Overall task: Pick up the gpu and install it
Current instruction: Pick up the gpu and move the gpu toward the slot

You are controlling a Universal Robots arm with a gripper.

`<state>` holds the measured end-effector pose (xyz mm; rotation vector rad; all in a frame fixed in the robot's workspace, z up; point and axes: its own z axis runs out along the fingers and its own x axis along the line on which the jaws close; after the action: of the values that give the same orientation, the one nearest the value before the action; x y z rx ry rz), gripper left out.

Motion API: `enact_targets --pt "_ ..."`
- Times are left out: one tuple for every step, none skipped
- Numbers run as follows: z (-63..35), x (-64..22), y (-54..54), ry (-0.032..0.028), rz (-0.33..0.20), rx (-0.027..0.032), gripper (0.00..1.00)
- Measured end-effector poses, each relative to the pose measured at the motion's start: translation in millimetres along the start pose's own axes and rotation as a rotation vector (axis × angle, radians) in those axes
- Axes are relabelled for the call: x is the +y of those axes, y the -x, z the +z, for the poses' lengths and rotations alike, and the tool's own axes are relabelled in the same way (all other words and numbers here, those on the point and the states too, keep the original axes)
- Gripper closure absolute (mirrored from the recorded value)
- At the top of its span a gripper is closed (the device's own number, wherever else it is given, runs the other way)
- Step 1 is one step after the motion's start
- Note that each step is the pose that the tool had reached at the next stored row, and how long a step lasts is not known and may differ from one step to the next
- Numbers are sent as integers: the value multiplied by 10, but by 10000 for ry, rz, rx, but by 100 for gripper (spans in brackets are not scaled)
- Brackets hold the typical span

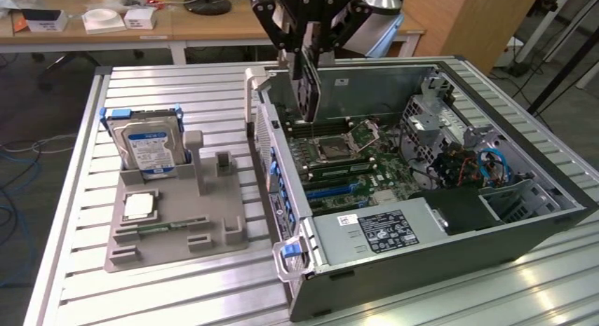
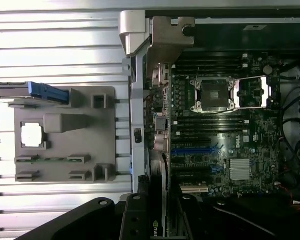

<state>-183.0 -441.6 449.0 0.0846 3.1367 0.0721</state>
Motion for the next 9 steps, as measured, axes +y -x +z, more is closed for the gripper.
enact_targets --pt "0 2 23 1 -9 1 74" --pt "0 4 48 0 -19 1 74" --pt "0 5 73 0 -29 2 74" --pt "1 8 101 1 -40 2 74" --pt "0 10 127 1 -51 3 74" --pt "0 12 151 1 -61 4 74" --pt "0 13 173 1 -71 4 74" --pt "1 16 195 1 -79 4 74" --pt "1 18 218 2 -87 5 74"
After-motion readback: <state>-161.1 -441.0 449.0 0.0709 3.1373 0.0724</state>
